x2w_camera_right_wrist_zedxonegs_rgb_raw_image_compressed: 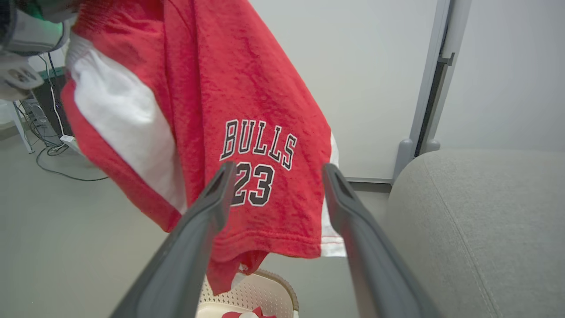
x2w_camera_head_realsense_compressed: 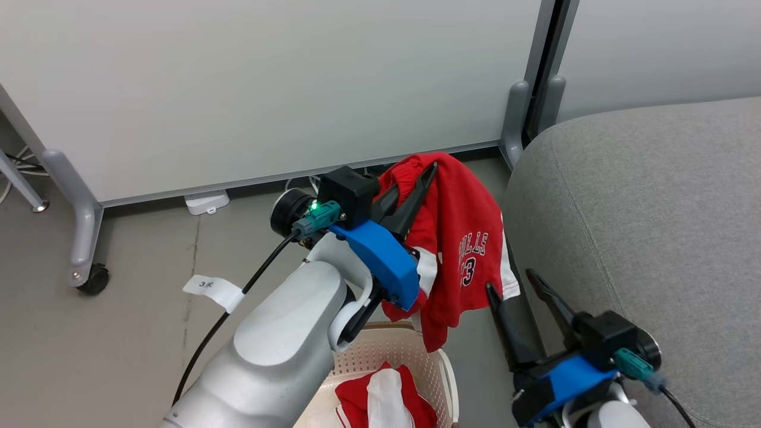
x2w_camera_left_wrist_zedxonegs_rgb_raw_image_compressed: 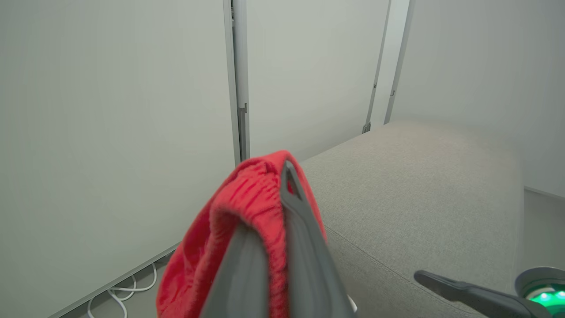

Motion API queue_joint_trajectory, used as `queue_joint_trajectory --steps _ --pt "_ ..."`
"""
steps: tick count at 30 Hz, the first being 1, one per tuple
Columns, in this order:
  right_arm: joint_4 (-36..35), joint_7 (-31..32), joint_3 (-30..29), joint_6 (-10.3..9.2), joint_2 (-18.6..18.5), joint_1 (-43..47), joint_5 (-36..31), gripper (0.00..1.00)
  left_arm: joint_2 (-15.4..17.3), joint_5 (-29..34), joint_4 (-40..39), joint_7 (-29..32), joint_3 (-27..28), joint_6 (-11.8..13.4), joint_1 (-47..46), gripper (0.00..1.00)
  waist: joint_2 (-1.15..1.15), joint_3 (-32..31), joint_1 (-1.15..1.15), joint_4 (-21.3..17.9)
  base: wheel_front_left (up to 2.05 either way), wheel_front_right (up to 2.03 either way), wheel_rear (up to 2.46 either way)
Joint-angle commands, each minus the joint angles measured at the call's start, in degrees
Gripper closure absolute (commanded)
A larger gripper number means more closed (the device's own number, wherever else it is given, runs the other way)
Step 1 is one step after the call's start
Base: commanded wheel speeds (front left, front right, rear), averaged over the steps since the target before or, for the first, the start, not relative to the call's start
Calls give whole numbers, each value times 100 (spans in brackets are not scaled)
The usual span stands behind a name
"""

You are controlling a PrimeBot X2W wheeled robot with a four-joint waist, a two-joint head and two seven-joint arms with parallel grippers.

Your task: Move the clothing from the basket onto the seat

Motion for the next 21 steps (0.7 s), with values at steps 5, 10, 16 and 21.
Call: queue_joint_trajectory --steps 5,10,16,21 --pt "154 167 373 3 -21 -393 53 0 2 -107 -6 -53 -152 55 -127 100 0 35 0 3 0 0 0" --pt "600 251 565 3 -20 -835 22 0 0 -232 40 -106 -256 83 -192 100 0 51 0 3 0 0 0" --pt "1254 247 725 3 -20 -1364 135 0 0 -388 48 -158 -408 102 -250 100 0 88 0 28 0 0 0" --pt "1757 149 765 3 -20 -1739 294 0 -1 -510 60 -187 -548 117 -298 100 0 96 0 75 0 0 0"
